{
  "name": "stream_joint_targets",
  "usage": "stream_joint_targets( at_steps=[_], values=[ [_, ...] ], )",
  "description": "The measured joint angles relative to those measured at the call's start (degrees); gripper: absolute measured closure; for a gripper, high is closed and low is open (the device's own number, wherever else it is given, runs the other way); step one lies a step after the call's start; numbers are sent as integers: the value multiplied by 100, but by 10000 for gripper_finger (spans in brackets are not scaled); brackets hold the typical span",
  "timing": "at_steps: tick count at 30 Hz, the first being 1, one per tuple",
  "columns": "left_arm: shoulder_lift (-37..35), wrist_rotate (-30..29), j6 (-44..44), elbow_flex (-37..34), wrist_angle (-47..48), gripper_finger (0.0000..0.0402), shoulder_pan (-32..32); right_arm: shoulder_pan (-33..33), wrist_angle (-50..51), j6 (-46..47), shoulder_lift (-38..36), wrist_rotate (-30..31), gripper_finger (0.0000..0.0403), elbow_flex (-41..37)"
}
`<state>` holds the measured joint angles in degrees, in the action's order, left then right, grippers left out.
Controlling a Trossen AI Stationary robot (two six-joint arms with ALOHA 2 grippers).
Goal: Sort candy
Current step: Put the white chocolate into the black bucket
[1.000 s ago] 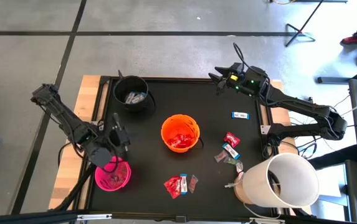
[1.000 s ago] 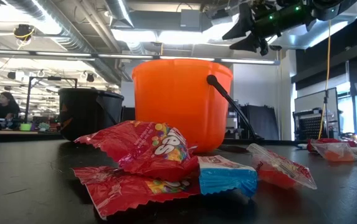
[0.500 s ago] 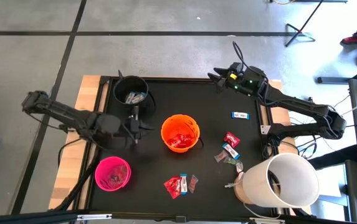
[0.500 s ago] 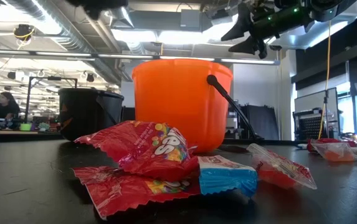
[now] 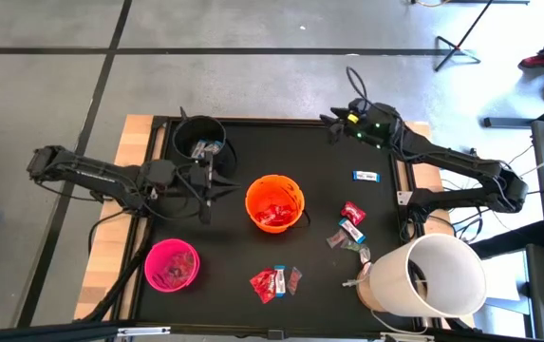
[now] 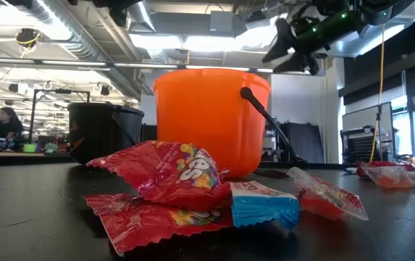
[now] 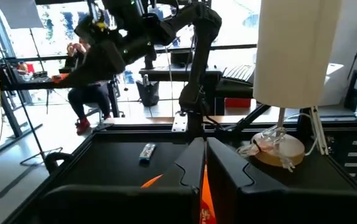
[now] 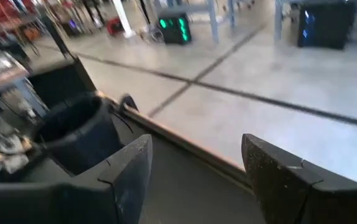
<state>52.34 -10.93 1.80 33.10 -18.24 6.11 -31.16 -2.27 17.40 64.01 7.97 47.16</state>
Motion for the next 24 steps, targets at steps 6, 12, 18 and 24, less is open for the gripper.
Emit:
stream_joint_targets(
  at_steps=[6,12,18,24],
  values=[
    [0,-190,26,0,4,391,0,0,1357,-268,-13,-145,157,1],
    [2,-416,28,-1,15,391,0,0,3705,-130,109,2,157,278],
    [2,-468,31,-4,13,391,0,0,5624,23,478,-7,157,313],
    [2,-489,36,-4,13,391,0,0,5562,-533,1005,-14,157,131]
  ],
)
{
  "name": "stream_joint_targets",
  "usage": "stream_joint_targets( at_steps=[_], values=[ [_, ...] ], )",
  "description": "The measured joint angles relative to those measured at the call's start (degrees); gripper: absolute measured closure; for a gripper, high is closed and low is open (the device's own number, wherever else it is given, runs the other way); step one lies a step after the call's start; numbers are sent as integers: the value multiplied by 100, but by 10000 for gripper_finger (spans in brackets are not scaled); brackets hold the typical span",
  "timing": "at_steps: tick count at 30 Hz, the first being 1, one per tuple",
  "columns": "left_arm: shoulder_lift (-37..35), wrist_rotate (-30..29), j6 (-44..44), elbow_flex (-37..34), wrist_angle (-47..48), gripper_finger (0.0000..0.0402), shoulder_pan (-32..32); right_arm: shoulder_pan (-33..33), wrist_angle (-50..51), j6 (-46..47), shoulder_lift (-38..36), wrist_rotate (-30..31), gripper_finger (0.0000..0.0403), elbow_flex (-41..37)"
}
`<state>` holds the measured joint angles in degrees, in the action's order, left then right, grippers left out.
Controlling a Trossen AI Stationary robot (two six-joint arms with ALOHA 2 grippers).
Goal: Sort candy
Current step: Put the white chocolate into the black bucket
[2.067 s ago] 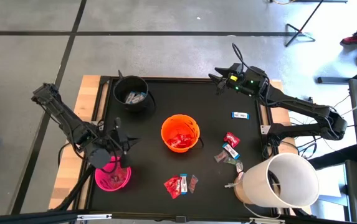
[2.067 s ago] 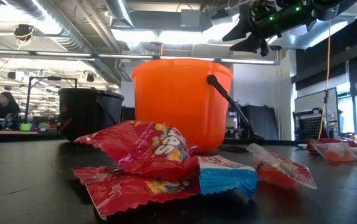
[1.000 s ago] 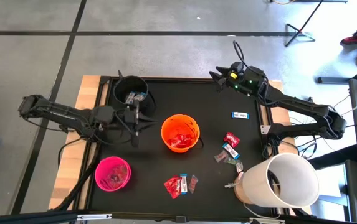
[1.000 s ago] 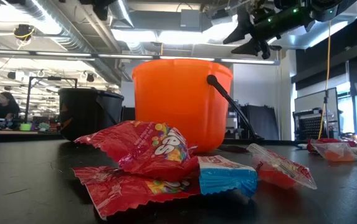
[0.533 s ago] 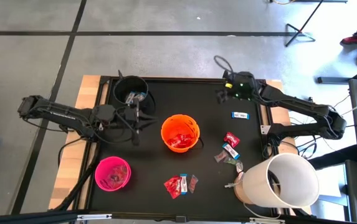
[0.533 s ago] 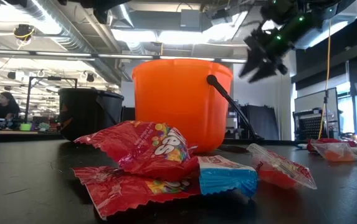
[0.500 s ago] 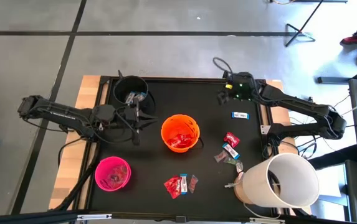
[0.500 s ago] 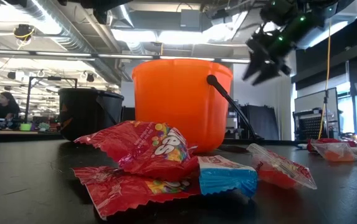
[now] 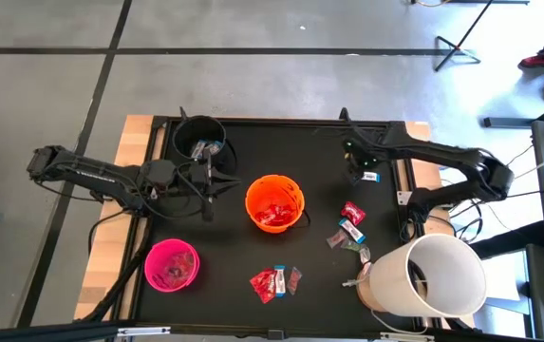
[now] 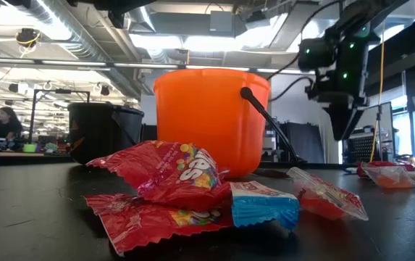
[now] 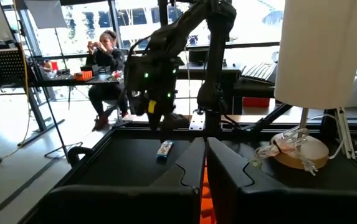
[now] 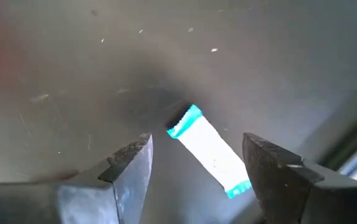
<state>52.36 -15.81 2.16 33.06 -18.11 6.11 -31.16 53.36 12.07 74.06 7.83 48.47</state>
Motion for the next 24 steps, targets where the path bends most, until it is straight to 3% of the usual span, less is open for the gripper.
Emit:
stream_joint_targets(
  at_steps=[7,10,18,24],
  values=[
    [0,24,-41,0,18,391,2,0,142,-724,865,-137,157,-26],
    [0,31,-45,0,38,391,2,0,284,-961,1179,131,157,-29],
    [0,35,-55,0,57,391,2,-458,255,-1380,1441,338,157,-37],
    [0,45,-69,0,84,391,2,-1024,-66,-1728,1432,-233,157,-326]
  ],
)
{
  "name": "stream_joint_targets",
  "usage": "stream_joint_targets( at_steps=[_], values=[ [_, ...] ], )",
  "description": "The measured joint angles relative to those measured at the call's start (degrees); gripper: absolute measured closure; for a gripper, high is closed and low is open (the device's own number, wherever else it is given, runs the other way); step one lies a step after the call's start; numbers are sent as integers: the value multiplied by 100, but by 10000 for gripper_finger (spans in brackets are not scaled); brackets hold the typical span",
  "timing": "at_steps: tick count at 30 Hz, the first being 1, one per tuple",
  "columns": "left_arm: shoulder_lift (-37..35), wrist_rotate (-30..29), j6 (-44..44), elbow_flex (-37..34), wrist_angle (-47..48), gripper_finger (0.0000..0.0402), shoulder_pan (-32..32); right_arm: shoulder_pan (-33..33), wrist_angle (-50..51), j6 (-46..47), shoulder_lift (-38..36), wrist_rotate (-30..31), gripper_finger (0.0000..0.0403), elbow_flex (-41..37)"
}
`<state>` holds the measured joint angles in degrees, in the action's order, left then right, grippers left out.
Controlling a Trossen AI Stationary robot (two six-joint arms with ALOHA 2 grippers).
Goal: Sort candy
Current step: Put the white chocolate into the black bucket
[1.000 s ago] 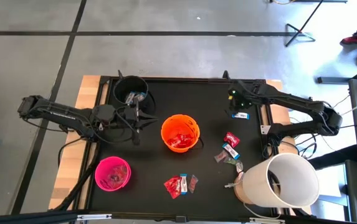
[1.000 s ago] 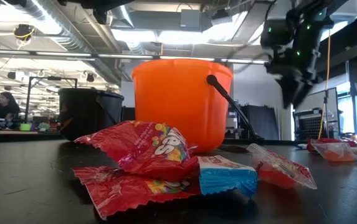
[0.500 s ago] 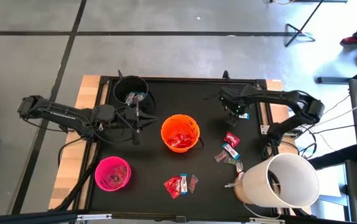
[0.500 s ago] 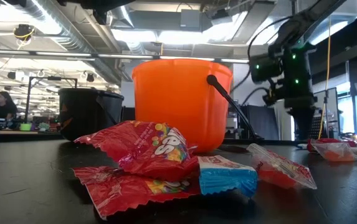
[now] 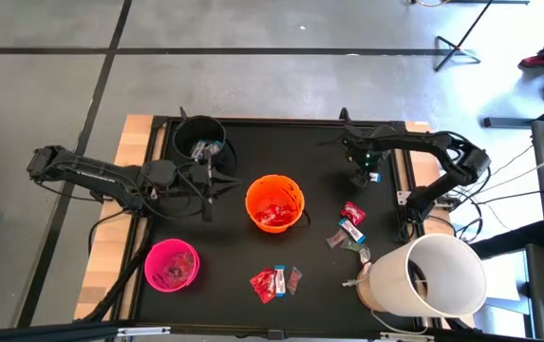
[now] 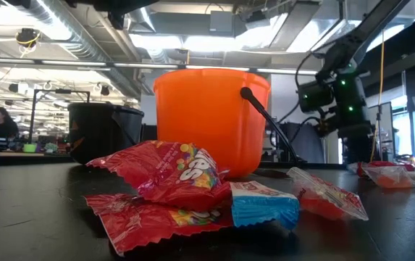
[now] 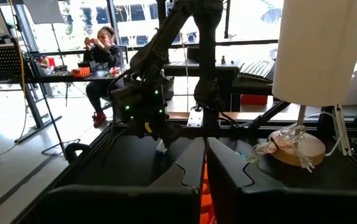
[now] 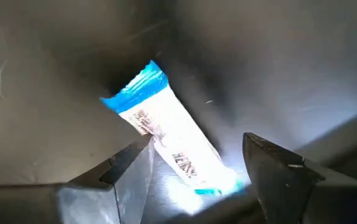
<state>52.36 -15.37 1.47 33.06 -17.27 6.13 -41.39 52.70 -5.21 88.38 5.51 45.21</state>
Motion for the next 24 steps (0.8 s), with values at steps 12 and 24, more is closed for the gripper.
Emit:
stream_joint_targets(
  at_steps=[12,24],
  values=[
    [2,-11,-111,0,137,391,2,-141,-325,-276,-20,-427,175,-358],
    [2,-16,-108,0,132,391,2,-135,-278,16,13,-411,370,-36]
  ],
)
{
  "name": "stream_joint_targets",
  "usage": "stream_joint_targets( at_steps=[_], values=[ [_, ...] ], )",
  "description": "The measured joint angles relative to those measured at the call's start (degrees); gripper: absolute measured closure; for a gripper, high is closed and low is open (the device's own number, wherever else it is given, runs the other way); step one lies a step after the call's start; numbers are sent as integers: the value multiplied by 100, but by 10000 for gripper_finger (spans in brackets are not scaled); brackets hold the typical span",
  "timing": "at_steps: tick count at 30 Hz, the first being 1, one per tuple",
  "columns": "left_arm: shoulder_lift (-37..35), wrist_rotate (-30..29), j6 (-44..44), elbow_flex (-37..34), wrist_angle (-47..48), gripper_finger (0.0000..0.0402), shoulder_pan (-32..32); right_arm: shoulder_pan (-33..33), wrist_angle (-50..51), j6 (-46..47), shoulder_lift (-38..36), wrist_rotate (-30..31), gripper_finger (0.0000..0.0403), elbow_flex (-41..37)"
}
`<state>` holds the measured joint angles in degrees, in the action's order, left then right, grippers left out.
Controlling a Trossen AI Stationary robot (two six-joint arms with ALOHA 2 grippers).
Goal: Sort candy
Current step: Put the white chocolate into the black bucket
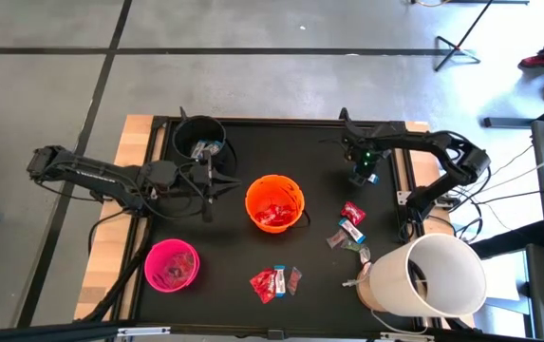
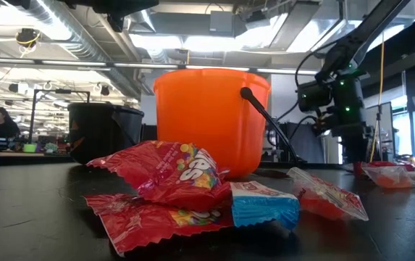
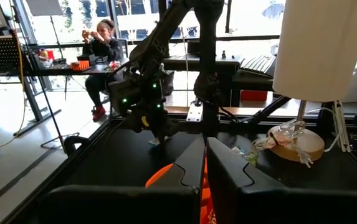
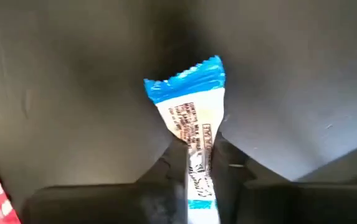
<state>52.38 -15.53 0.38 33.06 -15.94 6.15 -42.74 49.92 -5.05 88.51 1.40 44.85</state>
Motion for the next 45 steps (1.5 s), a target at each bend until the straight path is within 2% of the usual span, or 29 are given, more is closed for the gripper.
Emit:
stream_joint_targets(
  at_steps=[4,11,17,23,31,37,40,45],
  values=[
    [0,0,0,0,-11,391,0,0,46,181,-8,-246,388,251],
    [0,-2,-133,0,-15,391,0,0,-169,390,-159,-1068,362,914],
    [0,-4,-164,0,-4,391,0,121,-1235,786,-212,-2399,370,1444],
    [0,-471,-181,0,0,391,-2,799,-2630,1091,-212,-3091,374,1740],
    [37,-1526,136,0,-7,385,-101,1807,-4436,1216,-212,-2970,368,2136],
    [252,-1158,177,0,-113,328,-545,2279,-5736,1230,-212,-2376,368,2285],
    [453,-835,138,0,-456,291,-745,2406,-6215,1231,-197,-2016,368,2286],
    [808,-771,212,0,-1238,246,-942,2551,-6749,1276,-6,-1548,368,2289]
  ],
)
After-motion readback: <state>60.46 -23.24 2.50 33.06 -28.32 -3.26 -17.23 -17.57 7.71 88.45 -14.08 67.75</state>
